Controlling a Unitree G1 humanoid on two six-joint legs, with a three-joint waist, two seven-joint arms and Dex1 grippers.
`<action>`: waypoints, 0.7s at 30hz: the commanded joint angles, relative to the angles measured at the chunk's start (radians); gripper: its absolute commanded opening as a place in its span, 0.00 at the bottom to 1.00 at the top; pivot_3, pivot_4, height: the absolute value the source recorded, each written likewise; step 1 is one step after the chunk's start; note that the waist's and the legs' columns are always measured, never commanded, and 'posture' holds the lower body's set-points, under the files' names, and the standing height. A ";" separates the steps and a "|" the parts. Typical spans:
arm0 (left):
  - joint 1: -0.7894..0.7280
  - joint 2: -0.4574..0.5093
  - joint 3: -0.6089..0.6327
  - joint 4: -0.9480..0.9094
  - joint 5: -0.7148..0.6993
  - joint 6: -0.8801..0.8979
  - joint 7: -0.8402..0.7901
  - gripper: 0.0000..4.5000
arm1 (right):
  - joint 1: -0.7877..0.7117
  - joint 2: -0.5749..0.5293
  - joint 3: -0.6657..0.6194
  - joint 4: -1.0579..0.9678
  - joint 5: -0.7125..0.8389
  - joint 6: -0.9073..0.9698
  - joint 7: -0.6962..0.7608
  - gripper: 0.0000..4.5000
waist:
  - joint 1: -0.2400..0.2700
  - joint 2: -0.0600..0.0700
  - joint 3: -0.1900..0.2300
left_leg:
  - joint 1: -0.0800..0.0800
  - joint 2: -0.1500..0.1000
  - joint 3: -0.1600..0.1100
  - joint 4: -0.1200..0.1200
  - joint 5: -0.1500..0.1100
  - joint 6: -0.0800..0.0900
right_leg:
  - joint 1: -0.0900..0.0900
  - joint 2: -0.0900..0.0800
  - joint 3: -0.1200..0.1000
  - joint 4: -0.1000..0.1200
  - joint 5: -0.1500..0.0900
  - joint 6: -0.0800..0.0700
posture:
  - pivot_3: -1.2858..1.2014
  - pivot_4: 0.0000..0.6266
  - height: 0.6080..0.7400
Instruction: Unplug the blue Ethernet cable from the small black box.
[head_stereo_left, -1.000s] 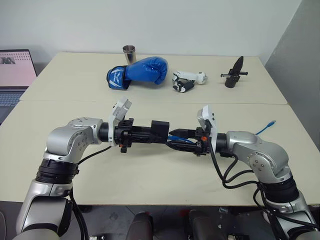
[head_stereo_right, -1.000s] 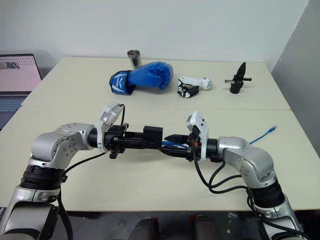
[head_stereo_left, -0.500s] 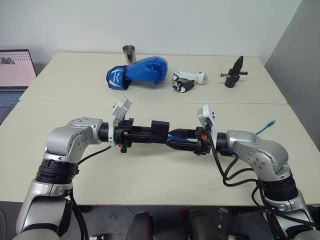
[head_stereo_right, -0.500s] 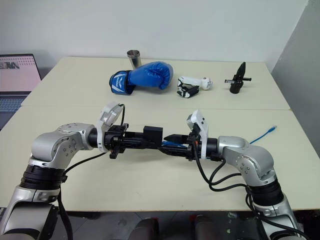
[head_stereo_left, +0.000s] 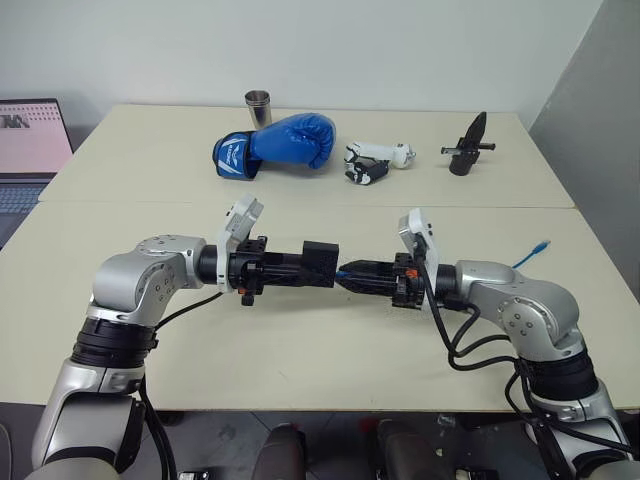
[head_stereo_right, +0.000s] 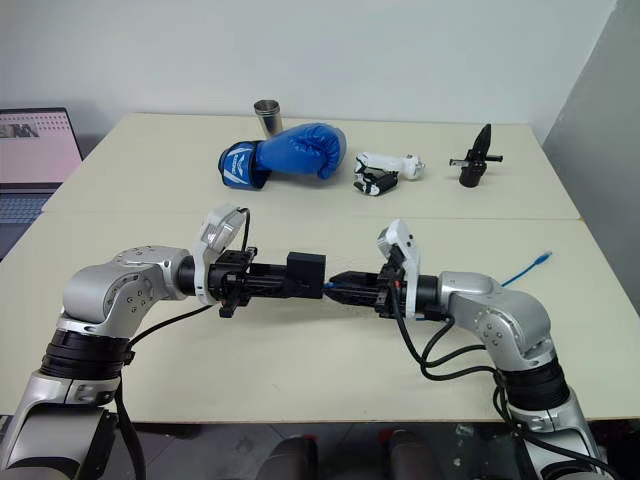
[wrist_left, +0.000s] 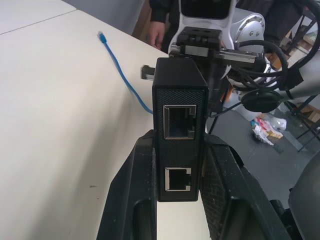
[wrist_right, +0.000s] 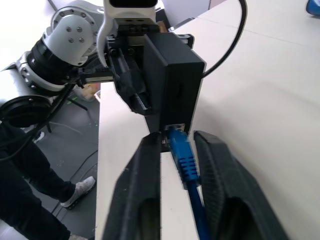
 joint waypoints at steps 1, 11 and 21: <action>-0.005 0.007 0.018 -0.033 -0.007 -0.013 -0.008 0.18 | -0.015 -0.007 -0.021 -0.019 0.026 0.000 0.016 0.01 | 0.000 0.000 0.000 | 0.000 0.000 0.000 0.000 0.000 0.000 | 0.000 0.000 0.000 0.000 0.000 0.000 | 0.52 0.24 1.00; -0.008 0.003 0.026 -0.027 -0.015 -0.005 -0.004 0.18 | -0.021 -0.025 -0.012 -0.023 0.014 -0.011 0.040 0.01 | 0.000 0.000 0.000 | -0.003 0.000 0.000 0.000 0.000 0.000 | -0.003 0.000 0.000 0.000 0.000 0.000 | 0.52 0.24 1.00; -0.021 0.026 0.033 -0.013 -0.015 -0.001 -0.008 0.18 | 0.001 -0.078 -0.038 -0.017 0.006 -0.018 0.063 0.01 | 0.000 0.000 0.000 | -0.005 0.000 0.000 0.000 0.000 0.000 | -0.005 0.000 0.000 0.000 0.000 0.000 | 0.52 0.24 1.00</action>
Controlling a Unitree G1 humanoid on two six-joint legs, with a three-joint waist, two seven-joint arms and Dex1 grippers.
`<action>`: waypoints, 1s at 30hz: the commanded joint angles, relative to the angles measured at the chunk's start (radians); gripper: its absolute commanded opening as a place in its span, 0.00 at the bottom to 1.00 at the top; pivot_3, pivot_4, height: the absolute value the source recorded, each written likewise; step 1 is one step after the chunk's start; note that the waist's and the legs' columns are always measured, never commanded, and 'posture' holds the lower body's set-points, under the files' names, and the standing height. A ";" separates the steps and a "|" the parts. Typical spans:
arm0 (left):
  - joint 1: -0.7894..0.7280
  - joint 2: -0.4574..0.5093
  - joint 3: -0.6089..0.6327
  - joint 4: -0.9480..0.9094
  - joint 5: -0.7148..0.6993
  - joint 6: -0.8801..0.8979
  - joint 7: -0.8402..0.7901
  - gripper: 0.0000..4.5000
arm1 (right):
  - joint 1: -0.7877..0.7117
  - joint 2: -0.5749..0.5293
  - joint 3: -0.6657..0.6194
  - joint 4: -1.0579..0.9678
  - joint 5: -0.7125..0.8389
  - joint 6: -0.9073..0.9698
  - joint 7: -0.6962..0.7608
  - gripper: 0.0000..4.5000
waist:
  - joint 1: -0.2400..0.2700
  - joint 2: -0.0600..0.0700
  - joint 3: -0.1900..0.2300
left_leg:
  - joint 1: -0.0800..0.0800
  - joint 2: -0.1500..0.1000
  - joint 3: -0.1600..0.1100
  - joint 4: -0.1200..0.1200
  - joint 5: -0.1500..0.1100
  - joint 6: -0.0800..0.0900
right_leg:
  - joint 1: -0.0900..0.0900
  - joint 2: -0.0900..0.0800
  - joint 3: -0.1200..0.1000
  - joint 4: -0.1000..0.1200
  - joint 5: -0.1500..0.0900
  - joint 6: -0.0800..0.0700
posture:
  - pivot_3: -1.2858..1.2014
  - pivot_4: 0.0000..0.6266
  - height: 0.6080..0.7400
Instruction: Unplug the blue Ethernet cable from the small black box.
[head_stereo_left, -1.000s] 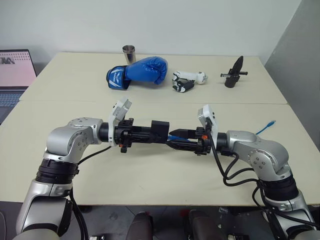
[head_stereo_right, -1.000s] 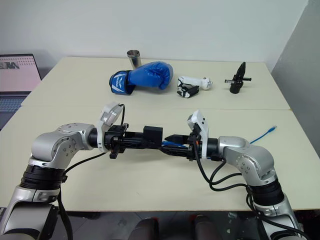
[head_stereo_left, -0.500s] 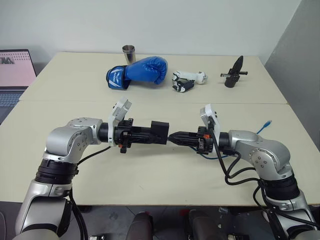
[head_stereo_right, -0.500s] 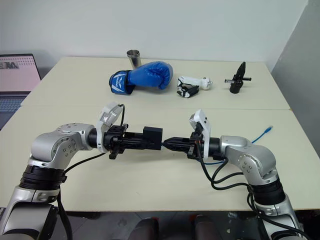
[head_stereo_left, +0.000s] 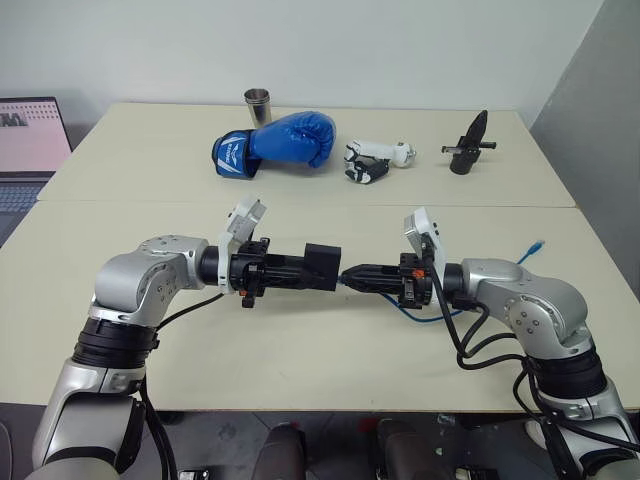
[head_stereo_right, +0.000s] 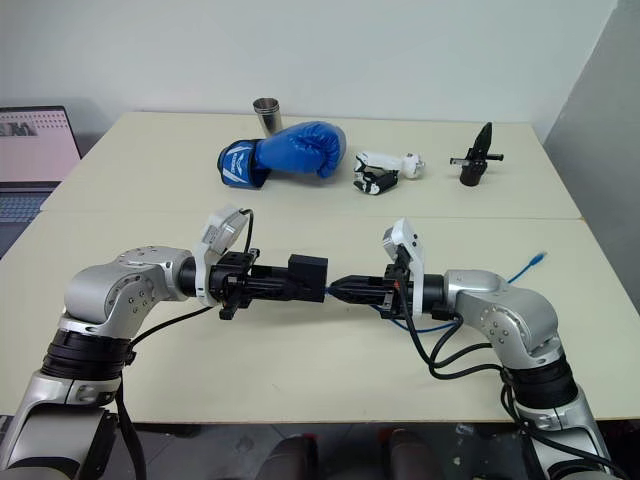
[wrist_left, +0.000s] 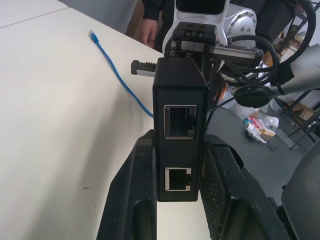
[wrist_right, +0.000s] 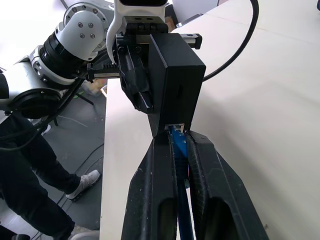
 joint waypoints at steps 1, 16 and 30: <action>-0.019 0.031 0.043 -0.006 -0.004 -0.004 -0.003 0.18 | 0.008 -0.038 -0.040 -0.019 0.005 -0.008 0.007 0.01 | 0.000 0.000 0.000 | 0.000 0.000 0.000 0.000 0.000 0.000 | 0.000 0.000 0.000 0.000 0.000 0.000 | 0.52 0.24 1.00; -0.017 0.018 0.029 -0.031 -0.015 0.009 0.003 0.18 | -0.002 0.003 -0.054 -0.040 0.056 0.008 -0.042 0.41 | 0.000 0.000 0.000 | 0.000 0.000 0.000 0.000 0.000 0.000 | 0.000 0.000 0.000 0.000 0.000 0.000 | 0.52 0.24 1.00; -0.024 0.012 0.024 -0.022 -0.011 0.003 -0.002 0.18 | 0.031 0.035 -0.051 -0.009 0.054 0.009 -0.081 0.47 | 0.000 0.000 0.000 | -0.001 0.000 0.000 0.000 0.000 0.000 | 0.000 0.000 0.000 0.000 0.000 0.000 | 0.52 0.24 1.00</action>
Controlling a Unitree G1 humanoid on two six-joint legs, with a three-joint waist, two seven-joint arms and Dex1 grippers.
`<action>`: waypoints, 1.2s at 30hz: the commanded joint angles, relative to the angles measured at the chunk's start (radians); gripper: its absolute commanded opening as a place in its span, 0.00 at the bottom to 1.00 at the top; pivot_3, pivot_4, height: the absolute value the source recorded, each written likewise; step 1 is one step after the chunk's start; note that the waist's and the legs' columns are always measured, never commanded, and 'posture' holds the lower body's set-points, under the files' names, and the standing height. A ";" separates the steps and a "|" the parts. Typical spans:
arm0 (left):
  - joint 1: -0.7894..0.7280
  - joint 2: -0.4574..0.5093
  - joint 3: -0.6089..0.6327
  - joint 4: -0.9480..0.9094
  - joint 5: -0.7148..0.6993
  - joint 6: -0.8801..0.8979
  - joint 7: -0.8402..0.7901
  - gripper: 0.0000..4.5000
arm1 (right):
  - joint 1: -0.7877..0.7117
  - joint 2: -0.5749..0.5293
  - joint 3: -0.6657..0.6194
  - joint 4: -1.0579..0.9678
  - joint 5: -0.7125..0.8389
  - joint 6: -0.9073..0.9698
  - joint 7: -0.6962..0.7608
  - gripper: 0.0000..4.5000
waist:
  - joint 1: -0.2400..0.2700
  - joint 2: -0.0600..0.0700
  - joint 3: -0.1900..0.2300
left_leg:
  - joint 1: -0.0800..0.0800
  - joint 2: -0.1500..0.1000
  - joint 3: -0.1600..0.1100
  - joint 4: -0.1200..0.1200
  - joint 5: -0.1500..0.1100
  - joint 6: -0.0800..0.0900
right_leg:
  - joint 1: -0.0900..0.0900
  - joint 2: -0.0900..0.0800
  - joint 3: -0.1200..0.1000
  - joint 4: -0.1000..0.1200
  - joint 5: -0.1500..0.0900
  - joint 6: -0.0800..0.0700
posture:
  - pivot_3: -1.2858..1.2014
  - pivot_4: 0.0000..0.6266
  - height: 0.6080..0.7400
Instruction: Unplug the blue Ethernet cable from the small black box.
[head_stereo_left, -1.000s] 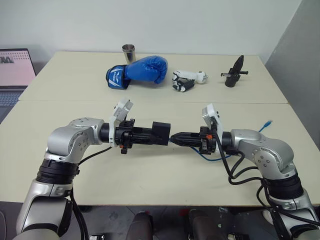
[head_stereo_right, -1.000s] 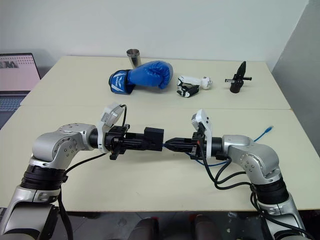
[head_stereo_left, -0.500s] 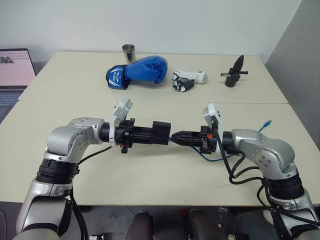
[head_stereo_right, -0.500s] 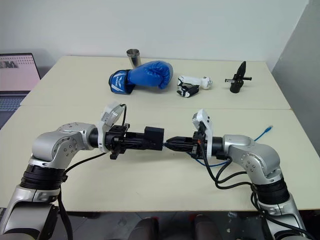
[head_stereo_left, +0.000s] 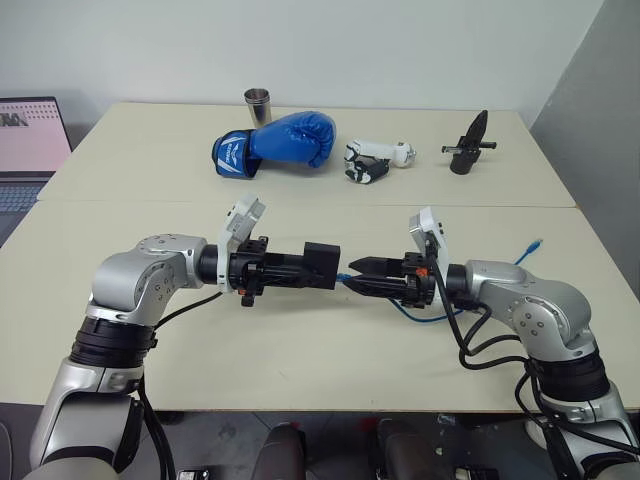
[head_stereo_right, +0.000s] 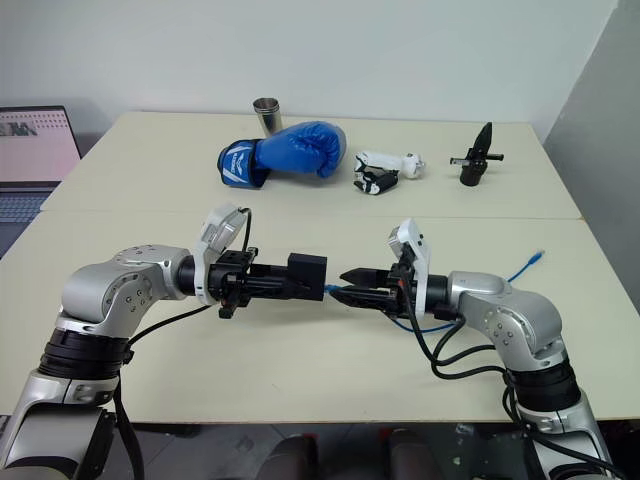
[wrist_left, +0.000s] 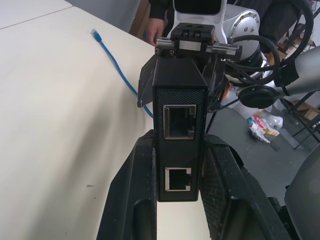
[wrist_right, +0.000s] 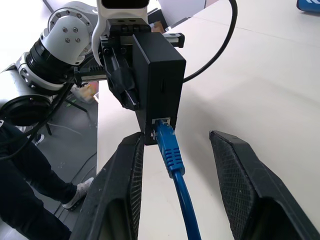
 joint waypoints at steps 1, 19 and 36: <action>-0.021 0.004 0.023 -0.018 -0.010 -0.005 -0.006 0.18 | 0.008 0.023 -0.032 -0.015 0.031 0.005 -0.022 0.47 | 0.000 0.000 0.000 | 0.000 0.000 0.000 0.000 0.000 0.000 | 0.000 0.000 0.000 0.000 0.000 0.000 | 0.52 0.24 1.00; -0.008 -0.002 0.029 -0.022 -0.013 -0.007 0.008 0.18 | 0.064 0.084 -0.062 -0.061 0.106 0.039 -0.103 0.47 | 0.000 0.000 0.000 | 0.000 0.000 0.000 0.000 0.000 0.000 | 0.000 0.000 0.000 0.000 0.000 0.000 | 0.52 0.24 1.00; -0.018 -0.005 0.024 -0.010 -0.009 -0.009 0.007 0.18 | 0.066 0.072 -0.045 -0.067 0.103 0.028 -0.092 0.47 | 0.000 0.000 0.000 | 0.000 0.000 0.000 0.000 0.000 0.000 | 0.000 0.000 0.000 0.000 0.000 0.000 | 0.52 0.24 1.00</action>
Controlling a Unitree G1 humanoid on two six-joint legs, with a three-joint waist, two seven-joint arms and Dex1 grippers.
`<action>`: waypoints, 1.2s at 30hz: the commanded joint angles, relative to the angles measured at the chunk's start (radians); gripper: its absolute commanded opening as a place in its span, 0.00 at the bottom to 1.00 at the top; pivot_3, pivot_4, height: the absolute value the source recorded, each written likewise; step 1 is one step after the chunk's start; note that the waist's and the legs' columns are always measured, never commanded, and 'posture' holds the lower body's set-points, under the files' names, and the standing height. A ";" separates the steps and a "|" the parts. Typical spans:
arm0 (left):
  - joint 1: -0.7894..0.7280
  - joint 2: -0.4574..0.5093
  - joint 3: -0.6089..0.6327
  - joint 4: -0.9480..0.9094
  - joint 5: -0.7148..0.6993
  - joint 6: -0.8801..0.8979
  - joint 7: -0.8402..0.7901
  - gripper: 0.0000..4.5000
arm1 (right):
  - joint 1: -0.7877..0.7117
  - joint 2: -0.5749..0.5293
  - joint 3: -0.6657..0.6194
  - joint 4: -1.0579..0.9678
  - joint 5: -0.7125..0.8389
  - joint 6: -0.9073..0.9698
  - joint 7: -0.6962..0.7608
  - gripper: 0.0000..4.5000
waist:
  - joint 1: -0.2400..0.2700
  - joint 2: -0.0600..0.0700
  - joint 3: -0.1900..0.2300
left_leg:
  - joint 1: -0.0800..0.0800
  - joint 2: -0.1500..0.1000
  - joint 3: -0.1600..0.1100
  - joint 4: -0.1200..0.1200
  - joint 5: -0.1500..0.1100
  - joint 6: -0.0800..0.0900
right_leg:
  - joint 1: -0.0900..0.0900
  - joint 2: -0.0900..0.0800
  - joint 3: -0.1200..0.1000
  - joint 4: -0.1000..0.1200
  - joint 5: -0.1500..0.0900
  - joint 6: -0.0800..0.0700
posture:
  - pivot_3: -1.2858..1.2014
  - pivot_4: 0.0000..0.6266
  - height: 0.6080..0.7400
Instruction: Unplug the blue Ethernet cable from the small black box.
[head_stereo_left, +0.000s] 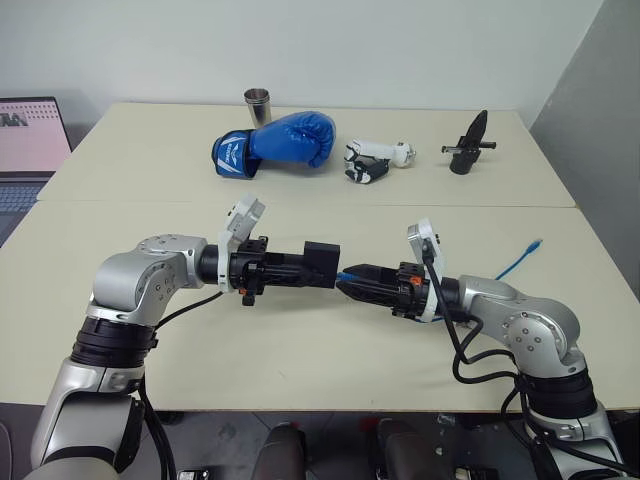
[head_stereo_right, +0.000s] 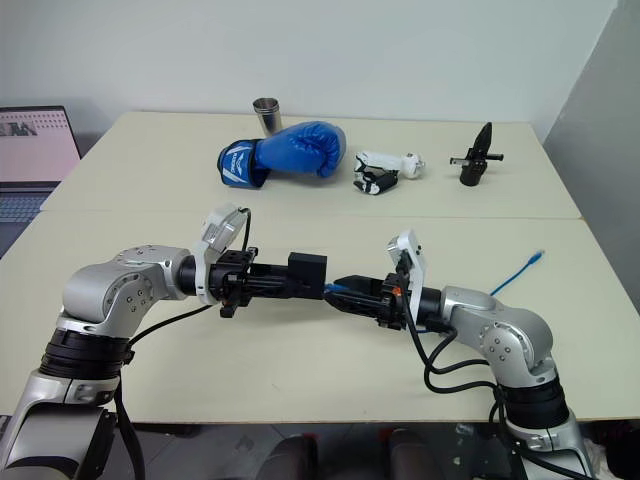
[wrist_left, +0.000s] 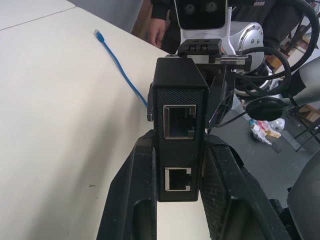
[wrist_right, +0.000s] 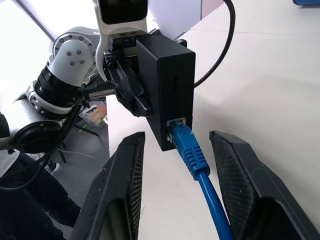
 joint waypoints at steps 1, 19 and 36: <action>-0.019 -0.002 0.023 -0.016 -0.009 -0.008 -0.002 0.18 | -0.007 -0.005 -0.006 -0.026 0.011 -0.014 0.014 0.47 | 0.000 0.000 0.000 | 0.000 0.000 0.000 0.000 0.000 0.000 | 0.000 0.000 0.000 0.000 0.000 0.000 | 0.52 0.24 1.00; -0.015 -0.001 0.019 -0.014 -0.011 -0.004 -0.015 0.18 | -0.012 -0.006 -0.005 -0.023 0.016 -0.015 0.029 0.22 | 0.000 0.000 0.000 | 0.000 0.000 0.000 0.000 0.000 0.000 | 0.000 0.000 0.000 0.000 0.000 0.000 | 0.52 0.24 1.00; -0.010 0.003 0.016 -0.004 -0.007 -0.004 -0.031 0.18 | -0.010 -0.006 -0.006 -0.031 0.022 -0.009 0.028 0.01 | 0.000 0.000 0.000 | 0.000 0.000 0.000 0.000 0.000 0.000 | 0.000 0.000 0.000 0.000 0.000 0.000 | 0.52 0.24 1.00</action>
